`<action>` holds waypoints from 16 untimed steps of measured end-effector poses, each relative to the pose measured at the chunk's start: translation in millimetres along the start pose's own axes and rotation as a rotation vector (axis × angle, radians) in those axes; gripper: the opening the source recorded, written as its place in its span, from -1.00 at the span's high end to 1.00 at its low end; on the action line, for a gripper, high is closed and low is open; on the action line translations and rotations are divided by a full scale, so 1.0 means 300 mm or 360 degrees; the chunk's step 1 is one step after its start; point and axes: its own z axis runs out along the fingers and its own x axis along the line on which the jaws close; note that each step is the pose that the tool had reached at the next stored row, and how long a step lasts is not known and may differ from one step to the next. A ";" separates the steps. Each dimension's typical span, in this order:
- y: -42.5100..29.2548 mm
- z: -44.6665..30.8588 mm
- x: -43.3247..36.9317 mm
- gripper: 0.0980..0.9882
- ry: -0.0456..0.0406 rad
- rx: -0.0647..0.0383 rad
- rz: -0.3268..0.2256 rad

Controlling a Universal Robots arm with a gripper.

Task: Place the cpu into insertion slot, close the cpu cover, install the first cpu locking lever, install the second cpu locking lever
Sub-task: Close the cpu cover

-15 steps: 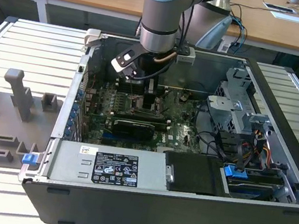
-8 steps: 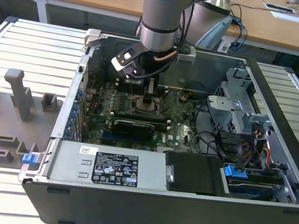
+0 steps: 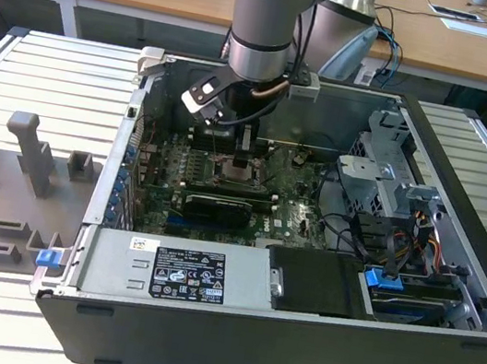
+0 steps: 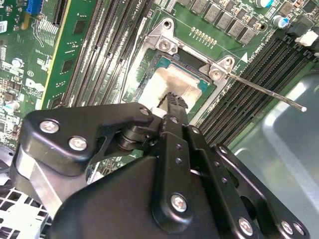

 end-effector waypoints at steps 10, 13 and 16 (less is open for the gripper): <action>0.039 -0.032 0.001 0.98 0.0000 0.0003 0.0000; 0.040 -0.047 0.001 0.98 0.0000 0.0003 0.0000; 0.047 -0.048 0.001 0.98 0.0000 0.0002 0.0001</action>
